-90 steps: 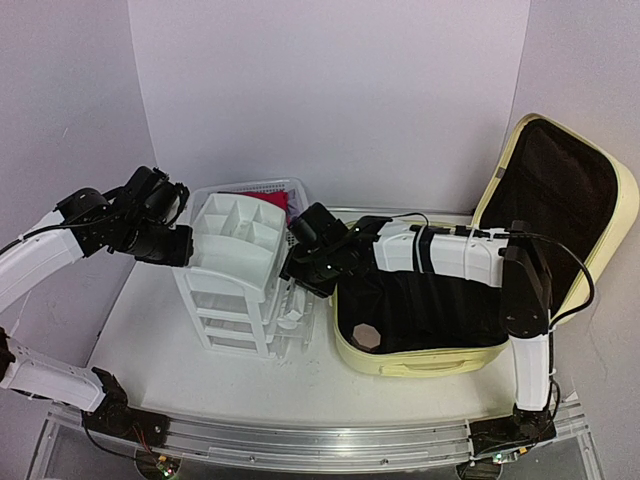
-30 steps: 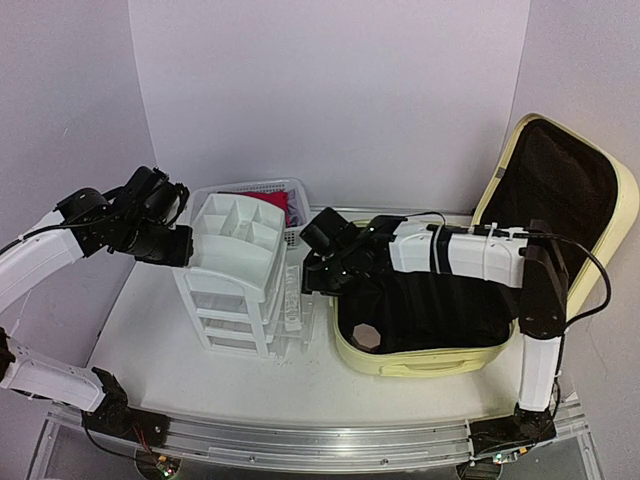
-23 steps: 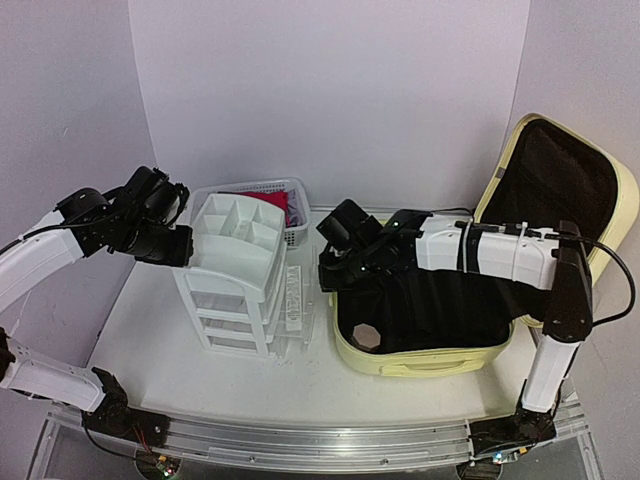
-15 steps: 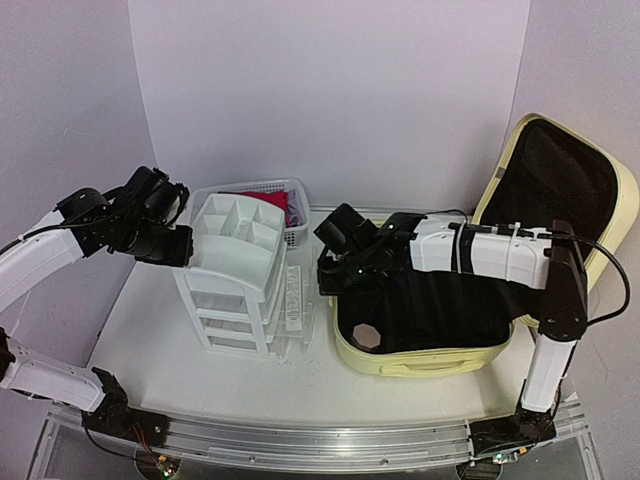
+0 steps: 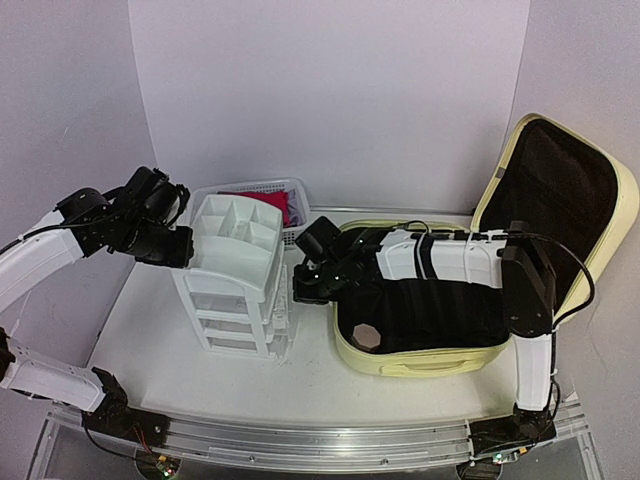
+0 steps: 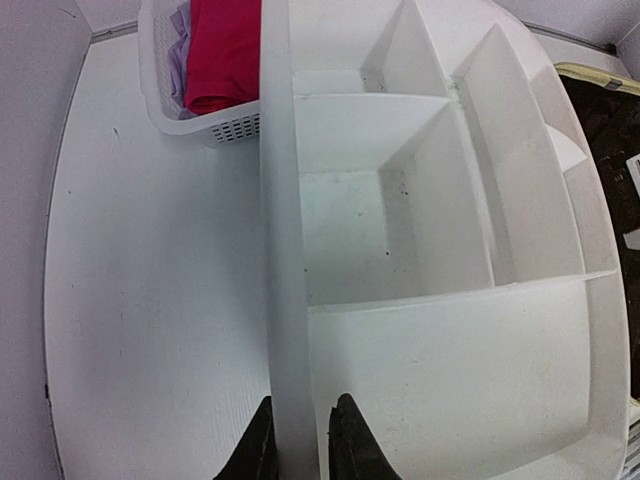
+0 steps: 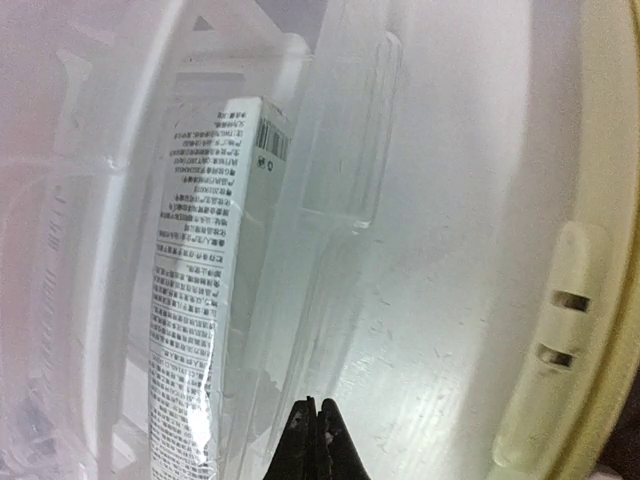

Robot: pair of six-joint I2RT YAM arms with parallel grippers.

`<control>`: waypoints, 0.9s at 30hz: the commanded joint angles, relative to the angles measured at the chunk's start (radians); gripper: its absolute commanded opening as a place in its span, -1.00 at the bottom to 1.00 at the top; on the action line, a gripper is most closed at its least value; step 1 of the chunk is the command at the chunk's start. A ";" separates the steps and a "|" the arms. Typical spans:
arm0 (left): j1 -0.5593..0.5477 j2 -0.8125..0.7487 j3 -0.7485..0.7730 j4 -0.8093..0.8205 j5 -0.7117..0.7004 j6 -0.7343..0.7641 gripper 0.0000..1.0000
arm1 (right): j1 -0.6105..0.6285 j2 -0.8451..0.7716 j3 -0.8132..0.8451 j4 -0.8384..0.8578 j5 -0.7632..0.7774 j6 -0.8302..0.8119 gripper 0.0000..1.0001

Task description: Open, take out, and arrange the luggage

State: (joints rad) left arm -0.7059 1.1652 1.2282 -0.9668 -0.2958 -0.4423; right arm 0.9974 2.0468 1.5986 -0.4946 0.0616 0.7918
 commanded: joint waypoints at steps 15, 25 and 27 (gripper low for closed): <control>0.002 -0.029 -0.021 -0.054 -0.014 0.003 -0.67 | 0.008 0.022 -0.033 0.221 0.014 0.109 -0.61; 0.001 -0.018 -0.021 -0.054 -0.005 0.004 -0.67 | 0.013 0.102 0.036 0.107 0.063 0.109 -0.25; 0.001 -0.019 -0.023 -0.054 -0.006 0.002 -0.67 | 0.013 0.124 0.062 0.099 0.053 0.106 -0.24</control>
State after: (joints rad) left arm -0.7052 1.1545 1.2224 -0.9756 -0.2996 -0.4454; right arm 1.0050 2.1300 1.5906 -0.3626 0.0895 0.9043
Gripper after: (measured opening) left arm 0.164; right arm 0.375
